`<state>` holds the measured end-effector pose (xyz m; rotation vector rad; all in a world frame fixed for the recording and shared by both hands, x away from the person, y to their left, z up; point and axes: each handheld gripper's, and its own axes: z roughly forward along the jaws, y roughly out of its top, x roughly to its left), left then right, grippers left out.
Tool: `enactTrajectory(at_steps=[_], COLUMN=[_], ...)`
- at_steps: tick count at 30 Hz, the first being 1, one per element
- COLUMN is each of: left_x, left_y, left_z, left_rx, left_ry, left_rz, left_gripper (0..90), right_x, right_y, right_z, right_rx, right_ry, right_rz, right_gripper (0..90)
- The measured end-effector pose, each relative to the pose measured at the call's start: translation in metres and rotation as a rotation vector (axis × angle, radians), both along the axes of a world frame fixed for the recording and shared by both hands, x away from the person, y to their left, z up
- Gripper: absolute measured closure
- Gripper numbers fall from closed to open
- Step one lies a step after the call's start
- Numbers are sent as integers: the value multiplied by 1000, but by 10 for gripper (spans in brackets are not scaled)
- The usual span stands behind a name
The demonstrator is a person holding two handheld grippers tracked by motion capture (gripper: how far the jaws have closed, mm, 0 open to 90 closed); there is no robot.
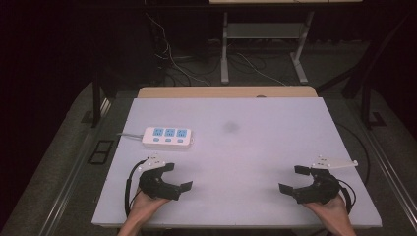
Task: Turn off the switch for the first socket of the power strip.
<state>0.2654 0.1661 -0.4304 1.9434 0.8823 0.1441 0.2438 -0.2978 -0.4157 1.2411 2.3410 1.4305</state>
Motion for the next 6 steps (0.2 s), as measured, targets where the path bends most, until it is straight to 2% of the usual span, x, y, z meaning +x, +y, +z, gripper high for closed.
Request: enactTrajectory(at_steps=[6], left_x=[0], left_y=[-5], left_z=[-4], left_rx=[22], left_ry=[14], left_rz=[-31], left_gripper=[0], right_x=[0], right_y=[0], right_z=[0], right_rx=[0], right_ry=[2], right_rz=[3], right_gripper=[4])
